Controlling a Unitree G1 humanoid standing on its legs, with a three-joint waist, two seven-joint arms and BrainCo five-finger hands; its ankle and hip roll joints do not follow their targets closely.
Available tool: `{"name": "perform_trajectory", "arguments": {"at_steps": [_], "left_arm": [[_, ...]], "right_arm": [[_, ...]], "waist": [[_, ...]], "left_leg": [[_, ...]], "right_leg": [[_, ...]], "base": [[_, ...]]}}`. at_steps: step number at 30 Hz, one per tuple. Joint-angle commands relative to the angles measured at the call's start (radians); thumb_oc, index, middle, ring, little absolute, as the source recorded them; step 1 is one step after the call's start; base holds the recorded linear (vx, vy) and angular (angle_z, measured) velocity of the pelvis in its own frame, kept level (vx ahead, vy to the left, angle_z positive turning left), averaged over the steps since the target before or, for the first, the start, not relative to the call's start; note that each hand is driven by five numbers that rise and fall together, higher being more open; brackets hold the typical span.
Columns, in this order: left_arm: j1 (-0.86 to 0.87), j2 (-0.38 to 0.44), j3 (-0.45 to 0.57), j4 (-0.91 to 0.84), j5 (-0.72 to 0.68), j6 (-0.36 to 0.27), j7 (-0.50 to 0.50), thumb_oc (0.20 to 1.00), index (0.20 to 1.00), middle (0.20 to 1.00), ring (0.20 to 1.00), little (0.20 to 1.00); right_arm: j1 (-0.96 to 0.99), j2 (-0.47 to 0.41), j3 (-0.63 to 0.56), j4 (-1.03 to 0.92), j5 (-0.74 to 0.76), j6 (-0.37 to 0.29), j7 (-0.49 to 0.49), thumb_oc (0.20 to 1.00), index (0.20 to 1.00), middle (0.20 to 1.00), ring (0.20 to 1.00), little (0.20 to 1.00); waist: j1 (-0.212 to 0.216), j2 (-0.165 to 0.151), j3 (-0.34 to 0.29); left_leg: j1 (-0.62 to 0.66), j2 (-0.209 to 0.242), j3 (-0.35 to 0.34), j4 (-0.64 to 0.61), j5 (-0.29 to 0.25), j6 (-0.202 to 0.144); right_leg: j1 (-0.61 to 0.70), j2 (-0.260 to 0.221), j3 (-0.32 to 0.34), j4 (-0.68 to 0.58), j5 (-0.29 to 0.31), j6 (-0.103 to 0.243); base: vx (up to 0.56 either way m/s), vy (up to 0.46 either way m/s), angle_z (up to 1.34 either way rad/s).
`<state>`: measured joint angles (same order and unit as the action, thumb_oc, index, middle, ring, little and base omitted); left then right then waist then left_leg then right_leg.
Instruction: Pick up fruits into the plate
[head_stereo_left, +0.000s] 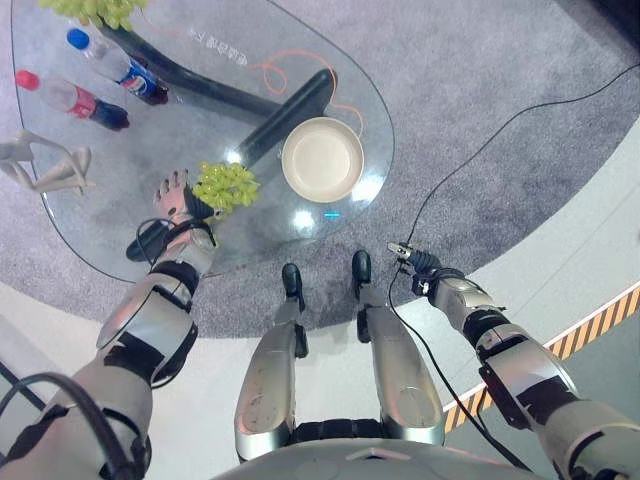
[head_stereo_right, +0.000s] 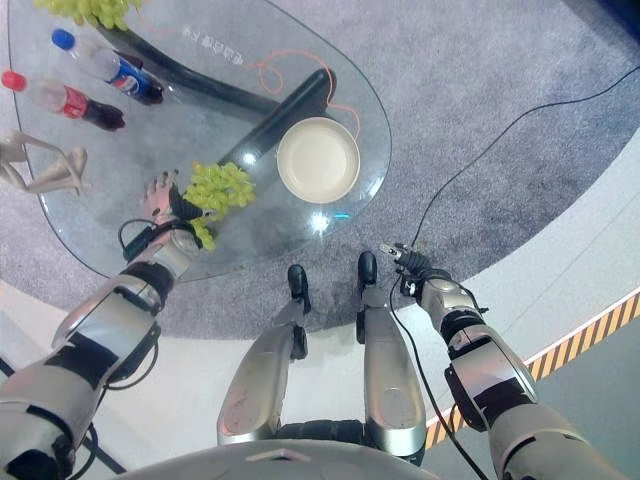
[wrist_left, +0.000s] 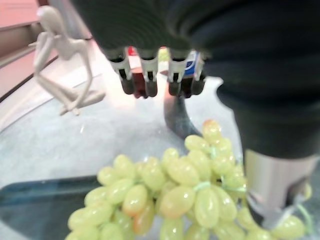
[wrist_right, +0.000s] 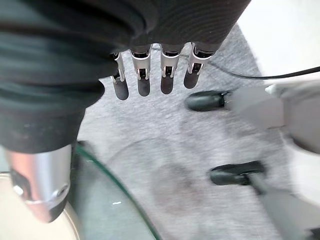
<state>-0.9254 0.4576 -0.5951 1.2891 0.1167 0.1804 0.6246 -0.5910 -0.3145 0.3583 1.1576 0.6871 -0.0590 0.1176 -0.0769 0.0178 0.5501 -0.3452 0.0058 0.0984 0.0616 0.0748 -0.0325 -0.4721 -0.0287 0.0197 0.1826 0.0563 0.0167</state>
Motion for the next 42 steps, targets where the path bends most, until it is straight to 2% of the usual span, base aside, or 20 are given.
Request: {"name": "perform_trajectory", "arguments": {"at_steps": [1, 3, 11, 20, 21, 22, 31, 42], "left_arm": [[0.019, 0.040, 0.037, 0.081, -0.008, 0.070, 0.042, 1.000, 1.000, 1.000, 1.000, 1.000], [-0.005, 0.045, 0.052, 0.117, -0.001, 0.100, 0.044, 1.000, 1.000, 1.000, 1.000, 1.000], [-0.088, 0.094, 0.053, 0.181, 0.073, 0.213, 0.061, 1.000, 1.000, 1.000, 1.000, 1.000], [-0.136, 0.146, 0.030, 0.197, 0.134, 0.277, 0.059, 1.000, 1.000, 1.000, 1.000, 1.000], [-0.137, 0.148, 0.028, 0.197, 0.139, 0.279, 0.061, 0.498, 0.498, 0.498, 0.498, 0.498], [-0.137, 0.150, 0.026, 0.197, 0.139, 0.278, 0.066, 0.200, 0.200, 0.200, 0.200, 0.200], [-0.133, 0.153, 0.027, 0.185, 0.145, 0.296, 0.086, 0.200, 0.200, 0.200, 0.200, 0.200], [-0.136, 0.153, 0.019, 0.175, 0.157, 0.266, 0.084, 0.200, 0.200, 0.200, 0.200, 0.200]], "right_arm": [[0.154, -0.018, 0.009, -0.025, -0.001, -0.101, 0.061, 1.000, 1.000, 1.000, 1.000, 1.000], [0.169, -0.021, 0.010, -0.029, 0.019, -0.128, 0.091, 1.000, 1.000, 1.000, 1.000, 1.000], [0.158, -0.022, 0.017, -0.044, 0.122, -0.135, 0.131, 1.000, 1.000, 1.000, 1.000, 1.000], [0.158, -0.023, -0.007, -0.075, 0.240, -0.137, 0.161, 1.000, 1.000, 1.000, 1.000, 1.000], [0.160, -0.022, -0.009, -0.076, 0.249, -0.136, 0.166, 1.000, 1.000, 1.000, 1.000, 1.000], [0.161, -0.021, -0.012, -0.077, 0.258, -0.135, 0.173, 1.000, 1.000, 1.000, 1.000, 1.000], [0.161, -0.008, -0.024, -0.102, 0.286, -0.135, 0.196, 1.000, 1.000, 1.000, 1.000, 1.000], [0.168, -0.006, -0.021, -0.109, 0.281, -0.137, 0.213, 1.000, 1.000, 1.000, 1.000, 1.000]], "waist": [[-0.034, -0.019, -0.030], [-0.045, -0.032, -0.030], [-0.053, -0.074, -0.030], [-0.054, -0.097, -0.030], [-0.053, -0.097, -0.030], [-0.052, -0.098, -0.030], [-0.051, -0.101, -0.030], [-0.049, -0.102, -0.030]], "left_leg": [[-0.093, -0.039, -0.084, 0.085, -0.068, 0.037], [-0.132, -0.033, -0.075, 0.099, -0.065, 0.032], [-0.233, -0.028, -0.078, 0.151, -0.062, 0.014], [-0.339, -0.034, -0.096, 0.216, -0.075, 0.010], [-0.343, -0.034, -0.098, 0.218, -0.076, 0.010], [-0.346, -0.035, -0.101, 0.221, -0.077, 0.011], [-0.377, -0.047, -0.113, 0.239, -0.088, 0.014], [-0.367, -0.052, -0.117, 0.240, -0.094, 0.020]], "right_leg": [[-0.080, 0.064, 0.008, 0.099, -0.070, 0.027], [-0.120, 0.071, 0.011, 0.114, -0.070, 0.025], [-0.215, 0.095, 0.010, 0.167, -0.079, 0.017], [-0.305, 0.117, 0.008, 0.214, -0.082, 0.013], [-0.308, 0.118, 0.009, 0.217, -0.081, 0.013], [-0.312, 0.119, 0.008, 0.219, -0.081, 0.014], [-0.338, 0.123, 0.007, 0.225, -0.076, 0.016], [-0.332, 0.126, 0.007, 0.226, -0.074, 0.017]], "base": [[-0.05, 0.069, -0.20], [-0.04, 0.043, -0.16], [-0.02, -0.001, -0.03], [-0.01, -0.020, -0.04], [0.00, -0.030, -0.03], [0.00, 0.000, 0.00], [0.00, 0.000, 0.00], [0.00, 0.000, 0.00]]}}
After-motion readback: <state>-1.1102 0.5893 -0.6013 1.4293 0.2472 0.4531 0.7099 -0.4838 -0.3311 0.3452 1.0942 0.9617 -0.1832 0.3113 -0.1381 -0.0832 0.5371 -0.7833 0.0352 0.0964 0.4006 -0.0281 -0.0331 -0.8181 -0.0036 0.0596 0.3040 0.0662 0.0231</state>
